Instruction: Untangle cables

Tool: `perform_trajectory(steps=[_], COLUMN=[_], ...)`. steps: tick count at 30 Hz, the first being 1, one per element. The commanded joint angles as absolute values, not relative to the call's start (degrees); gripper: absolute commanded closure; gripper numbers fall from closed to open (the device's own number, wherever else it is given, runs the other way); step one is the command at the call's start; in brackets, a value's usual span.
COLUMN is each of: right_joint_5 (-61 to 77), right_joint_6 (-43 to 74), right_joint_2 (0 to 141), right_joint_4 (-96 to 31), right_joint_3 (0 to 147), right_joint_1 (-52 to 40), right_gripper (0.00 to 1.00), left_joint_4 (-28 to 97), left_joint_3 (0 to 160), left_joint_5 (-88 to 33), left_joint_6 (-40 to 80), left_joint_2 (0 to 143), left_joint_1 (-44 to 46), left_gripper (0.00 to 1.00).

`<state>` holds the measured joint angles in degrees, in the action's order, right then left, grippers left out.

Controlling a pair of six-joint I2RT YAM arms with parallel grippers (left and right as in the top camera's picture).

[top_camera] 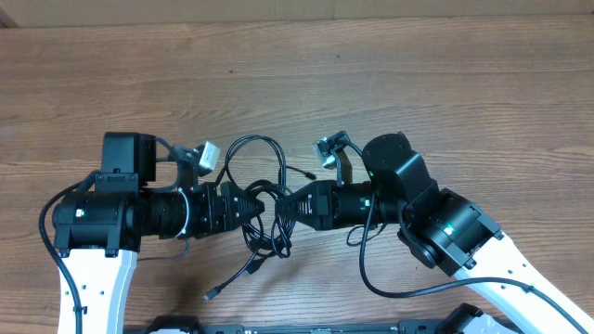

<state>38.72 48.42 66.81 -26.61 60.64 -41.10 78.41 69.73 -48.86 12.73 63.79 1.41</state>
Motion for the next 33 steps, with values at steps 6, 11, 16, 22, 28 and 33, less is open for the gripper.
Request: perform_trajectory(steps=[6,11,16,22,28,33], right_joint_5=[41.2,43.4,45.1,41.6,36.2,33.9], right_joint_6=[51.2,51.2,50.9,50.6,50.6,50.6], right_joint_2=[66.3,66.3,66.3,66.3,66.3,66.7], right_joint_4=[-22.1,-22.3,-22.4,-24.9,-30.2,-33.0], right_joint_3=[62.2,62.2,62.2,62.2,62.2,62.2], right_joint_1=[-41.6,-41.6,-41.6,-41.6,-41.6,-41.6], right_gripper=[0.96,0.96,0.96,0.88,0.55,0.41], left_joint_4=[80.3,78.0,76.1,72.9,72.3,72.3], left_joint_3=[69.5,69.5,69.5,69.5,69.5,69.5], left_joint_5=[-50.6,-48.1,-41.5,-38.9,-30.0,-28.1], left_joint_6=[6.3,4.4,6.2,11.4,23.0,28.8], left_joint_2=[63.7,63.7,63.7,63.7,63.7,63.7], left_joint_1=[1.6,1.5,1.5,1.5,1.5,1.5], left_gripper=[0.67,0.96,0.96,0.96,0.96,0.95])
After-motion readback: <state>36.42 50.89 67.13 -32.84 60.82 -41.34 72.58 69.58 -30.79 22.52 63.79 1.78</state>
